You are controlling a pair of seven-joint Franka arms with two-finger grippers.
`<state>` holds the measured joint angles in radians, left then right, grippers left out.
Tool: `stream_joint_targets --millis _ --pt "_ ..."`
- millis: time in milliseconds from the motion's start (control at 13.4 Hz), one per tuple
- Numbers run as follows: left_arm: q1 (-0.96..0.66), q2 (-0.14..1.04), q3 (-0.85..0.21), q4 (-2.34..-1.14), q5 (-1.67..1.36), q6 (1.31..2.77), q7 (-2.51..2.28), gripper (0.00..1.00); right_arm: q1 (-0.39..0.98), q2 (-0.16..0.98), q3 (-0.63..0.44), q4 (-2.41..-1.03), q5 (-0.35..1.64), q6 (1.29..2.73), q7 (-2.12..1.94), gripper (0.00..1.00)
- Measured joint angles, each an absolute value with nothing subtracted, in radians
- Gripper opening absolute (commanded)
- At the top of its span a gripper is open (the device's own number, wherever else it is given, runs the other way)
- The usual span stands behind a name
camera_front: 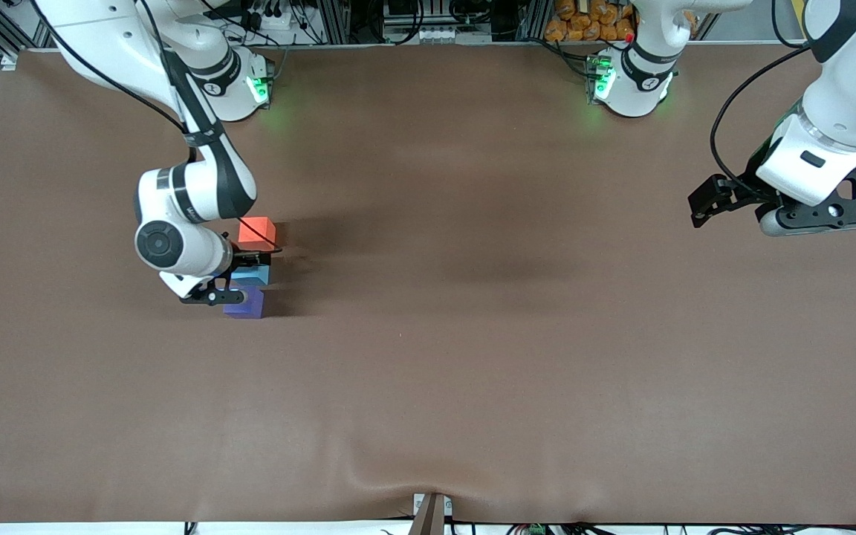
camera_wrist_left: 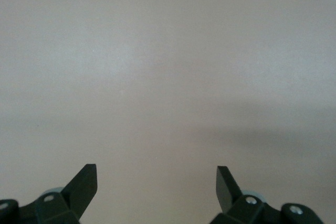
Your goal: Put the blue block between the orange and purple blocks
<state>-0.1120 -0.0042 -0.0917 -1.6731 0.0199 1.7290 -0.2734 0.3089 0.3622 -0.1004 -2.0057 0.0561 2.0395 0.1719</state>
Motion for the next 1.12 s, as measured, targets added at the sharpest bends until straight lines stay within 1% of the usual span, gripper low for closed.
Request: stream_joint_targets --millis 149,224,448,746,821,970,1119 --pt "-0.111 -0.004 -0.092 -1.673 0.02 1.729 -0.273 1.0 0.306 0.35 -0.1 -1.849 0.057 1.864 0.172 1.0" --pt "-0.111 -0.004 -0.092 -1.673 0.02 1.727 -0.273 1.0 0.306 0.343 -0.098 -1.779 0.058 1.806 0.172 1.0" --pt "-0.125 -0.002 -0.098 -1.672 0.02 1.722 -0.273 1.0 0.303 0.332 -0.087 -1.605 0.058 1.732 0.172 1.0" --pt "-0.143 0.014 -0.104 -1.655 0.02 1.721 -0.273 1.0 0.261 0.317 -0.081 -1.336 0.056 1.502 0.171 1.0" --pt "-0.143 0.014 -0.104 -1.652 0.02 1.721 -0.273 1.0 0.24 0.3 -0.08 -1.289 0.056 1.46 0.169 1.0" --pt "-0.143 0.015 -0.107 -1.65 0.02 1.72 -0.274 1.0 0.185 0.244 -0.06 -1.248 0.057 1.397 0.166 1.0" --pt "-0.142 0.015 -0.11 -1.645 0.02 1.72 -0.274 1.0 0.082 0.178 0.032 -1.24 0.056 1.342 0.166 1.0"
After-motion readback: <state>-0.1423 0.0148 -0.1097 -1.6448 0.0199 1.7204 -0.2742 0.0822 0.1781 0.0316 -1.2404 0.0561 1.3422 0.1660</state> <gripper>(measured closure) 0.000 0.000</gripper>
